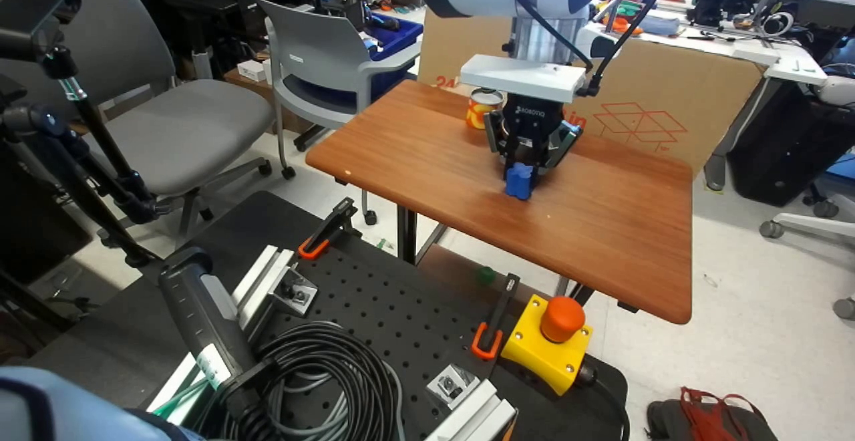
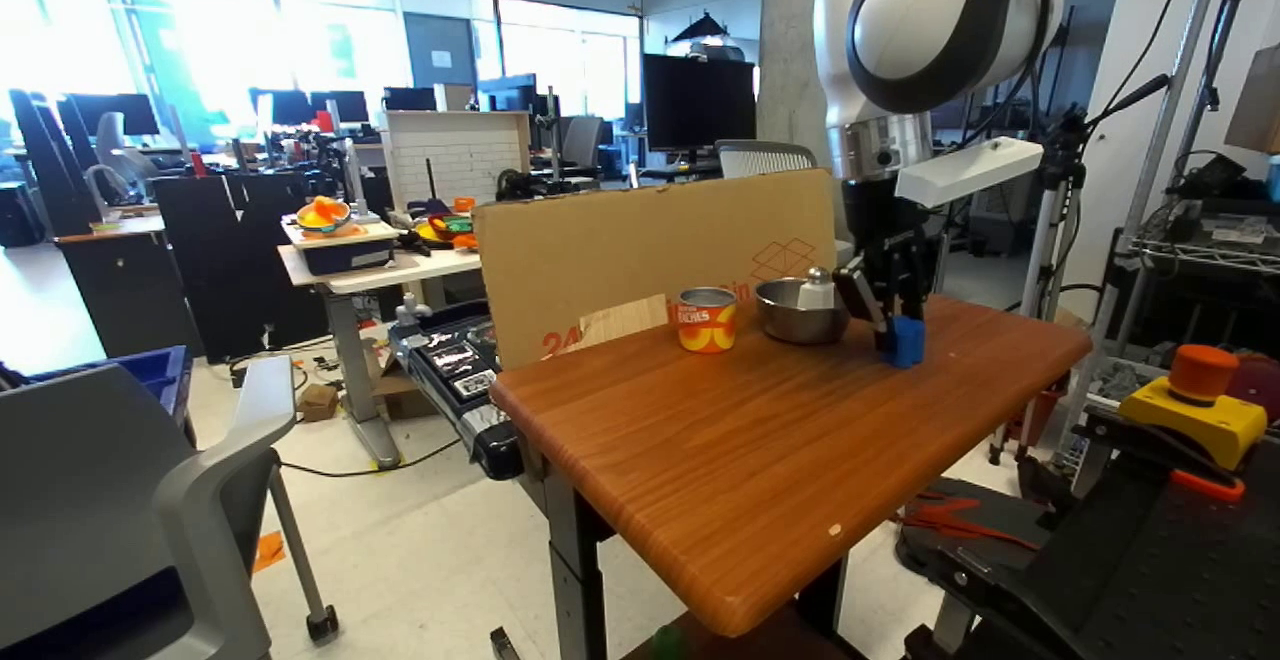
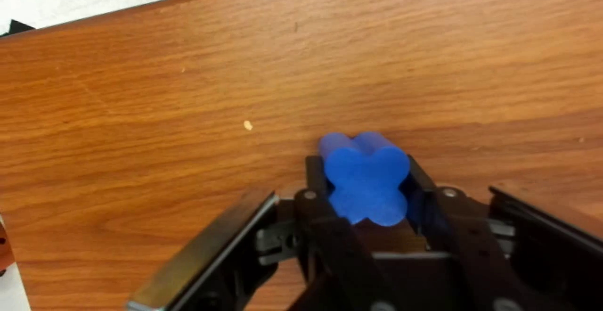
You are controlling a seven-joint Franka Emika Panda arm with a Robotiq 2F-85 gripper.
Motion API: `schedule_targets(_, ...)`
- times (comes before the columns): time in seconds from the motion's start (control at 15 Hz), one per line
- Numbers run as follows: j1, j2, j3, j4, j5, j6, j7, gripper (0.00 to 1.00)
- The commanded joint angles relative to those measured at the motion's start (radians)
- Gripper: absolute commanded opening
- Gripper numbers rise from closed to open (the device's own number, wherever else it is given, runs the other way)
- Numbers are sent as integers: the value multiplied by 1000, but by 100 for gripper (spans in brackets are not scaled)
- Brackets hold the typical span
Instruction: Move the blue block forwards
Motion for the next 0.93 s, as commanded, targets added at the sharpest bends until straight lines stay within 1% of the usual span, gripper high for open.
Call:
schedule_targets(0.0,21,27,-20,30,-17,-41,-5,16)
schedule_targets(0.07,20,17,-17,23,-15,-48,-11,66)
schedule_targets(0.13,16,2,-13,12,-10,-56,-22,67)
schedule_targets(0.33,-2,-59,4,-32,15,-84,-85,86)
schedule_targets(0.4,-11,-86,11,-47,29,-92,-112,95)
schedule_targets(0.47,-19,-115,17,-62,44,-100,-140,99)
schedule_targets(0.67,-49,-254,33,-116,119,-147,-241,100)
schedule_targets(0.73,-57,-313,30,-127,154,-172,-255,100)
schedule_targets(0.8,-59,-354,17,-118,180,-229,-229,100)
schedule_targets(0.87,-40,-236,18,-74,133,-168,-204,100)
